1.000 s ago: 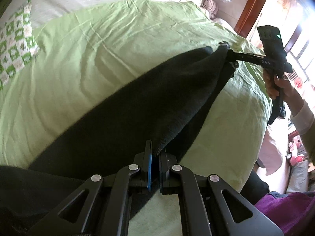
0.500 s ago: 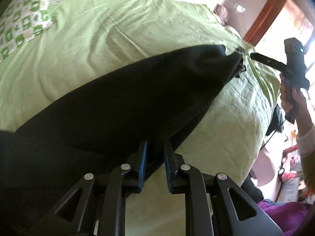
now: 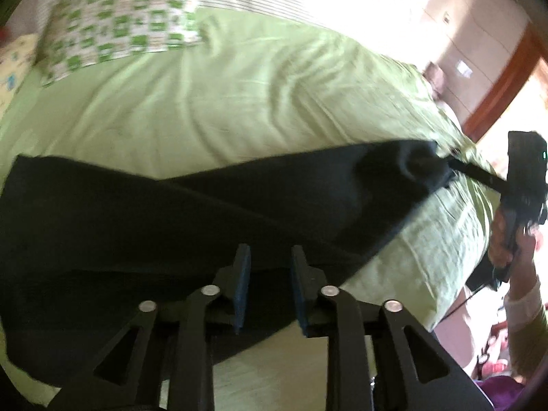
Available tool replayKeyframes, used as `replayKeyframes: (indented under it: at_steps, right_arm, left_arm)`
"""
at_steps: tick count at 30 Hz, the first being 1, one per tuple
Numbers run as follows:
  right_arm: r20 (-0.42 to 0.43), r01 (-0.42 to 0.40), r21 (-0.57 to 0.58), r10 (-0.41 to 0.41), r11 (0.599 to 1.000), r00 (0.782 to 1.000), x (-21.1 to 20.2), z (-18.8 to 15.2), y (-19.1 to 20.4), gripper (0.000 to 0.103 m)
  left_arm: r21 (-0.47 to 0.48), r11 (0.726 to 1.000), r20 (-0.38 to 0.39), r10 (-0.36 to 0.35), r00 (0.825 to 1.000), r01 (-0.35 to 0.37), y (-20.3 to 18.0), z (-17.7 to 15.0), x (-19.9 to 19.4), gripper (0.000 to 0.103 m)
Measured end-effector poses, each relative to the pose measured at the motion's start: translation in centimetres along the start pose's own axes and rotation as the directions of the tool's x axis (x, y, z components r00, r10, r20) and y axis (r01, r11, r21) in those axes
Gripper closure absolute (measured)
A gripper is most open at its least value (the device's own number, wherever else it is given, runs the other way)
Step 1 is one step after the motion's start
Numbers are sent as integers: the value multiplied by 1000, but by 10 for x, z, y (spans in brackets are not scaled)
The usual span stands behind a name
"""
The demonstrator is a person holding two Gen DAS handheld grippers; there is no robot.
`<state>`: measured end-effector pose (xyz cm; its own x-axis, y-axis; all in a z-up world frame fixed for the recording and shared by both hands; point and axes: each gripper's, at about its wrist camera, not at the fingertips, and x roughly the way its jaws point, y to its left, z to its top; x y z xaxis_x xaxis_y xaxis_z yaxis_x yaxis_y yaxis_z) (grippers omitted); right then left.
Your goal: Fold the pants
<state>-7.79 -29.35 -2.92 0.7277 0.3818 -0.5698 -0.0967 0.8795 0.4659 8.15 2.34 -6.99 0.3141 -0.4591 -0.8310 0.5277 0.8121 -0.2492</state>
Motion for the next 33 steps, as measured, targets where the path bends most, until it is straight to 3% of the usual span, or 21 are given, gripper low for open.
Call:
replayKeyframes:
  at_steps: [8, 17, 20, 24, 33]
  right_arm:
    - [-99, -115, -40, 110, 993, 989, 60, -5, 51, 56]
    - [-168, -168, -66, 155, 984, 974, 100, -2, 83, 56]
    - [-191, -175, -69, 160, 982, 969, 113, -2, 90, 56]
    - [-223, -177, -82, 155, 981, 962, 131, -2, 99, 55]
    - [-274, -192, -75, 165, 978, 947, 163, 5, 106, 51]
  left_arm:
    - [-141, 988, 64, 68, 996, -58, 70, -10, -37, 73]
    - [-223, 967, 88, 146, 985, -123, 127, -13, -59, 67]
    - [-233, 960, 87, 183, 979, -158, 145, -9, -63, 57]
    - [-241, 952, 71, 212, 975, -190, 174, 3, -68, 56]
    - [-216, 955, 3, 209, 978, -204, 223, 32, -50, 52]
